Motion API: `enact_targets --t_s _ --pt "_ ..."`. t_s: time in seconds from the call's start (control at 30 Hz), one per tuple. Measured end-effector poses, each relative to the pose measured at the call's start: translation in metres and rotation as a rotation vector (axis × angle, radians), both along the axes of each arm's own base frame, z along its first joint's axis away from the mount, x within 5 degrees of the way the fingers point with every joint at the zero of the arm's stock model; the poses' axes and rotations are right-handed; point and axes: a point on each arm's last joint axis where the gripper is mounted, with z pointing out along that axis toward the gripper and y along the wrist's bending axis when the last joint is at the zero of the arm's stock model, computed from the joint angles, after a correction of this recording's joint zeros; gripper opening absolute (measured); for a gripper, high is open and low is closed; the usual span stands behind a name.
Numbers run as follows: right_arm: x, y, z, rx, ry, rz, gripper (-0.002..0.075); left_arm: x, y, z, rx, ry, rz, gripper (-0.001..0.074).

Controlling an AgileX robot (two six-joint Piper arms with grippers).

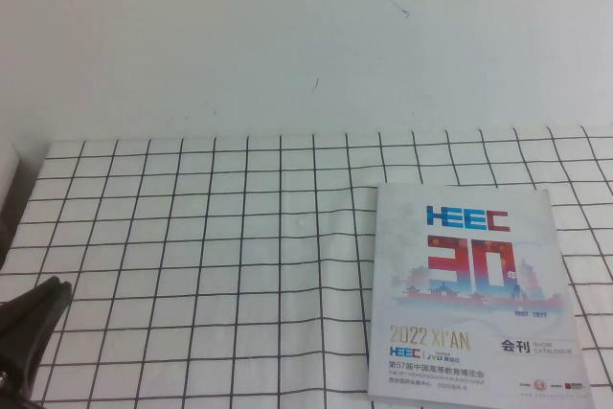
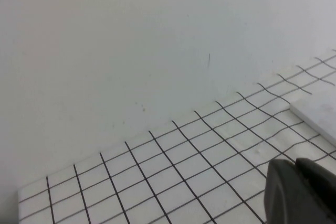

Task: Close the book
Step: 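Close the open booklet and leave it lying on the table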

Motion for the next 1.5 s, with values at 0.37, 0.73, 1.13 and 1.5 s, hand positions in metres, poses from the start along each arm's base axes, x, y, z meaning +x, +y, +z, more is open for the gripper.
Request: enact_targets --t_s 0.37,0.73,1.13,1.5 --pt "-0.001 0.0 -0.002 0.007 0.024 0.0 -0.0003 -0.003 0.002 0.0 -0.015 -0.03 0.006 -0.0004" --pt "-0.001 0.0 -0.002 0.007 0.024 0.0 -0.0003 -0.003 0.002 0.0 -0.024 -0.026 0.007 -0.0004" --pt "-0.001 0.0 -0.002 0.007 0.024 0.0 -0.0003 -0.018 0.019 -0.037 0.042 -0.001 0.127 -0.0004" --pt "-0.001 0.0 -0.002 0.006 0.025 -0.001 -0.0003 -0.045 0.029 -0.086 0.086 0.101 0.226 -0.0004"
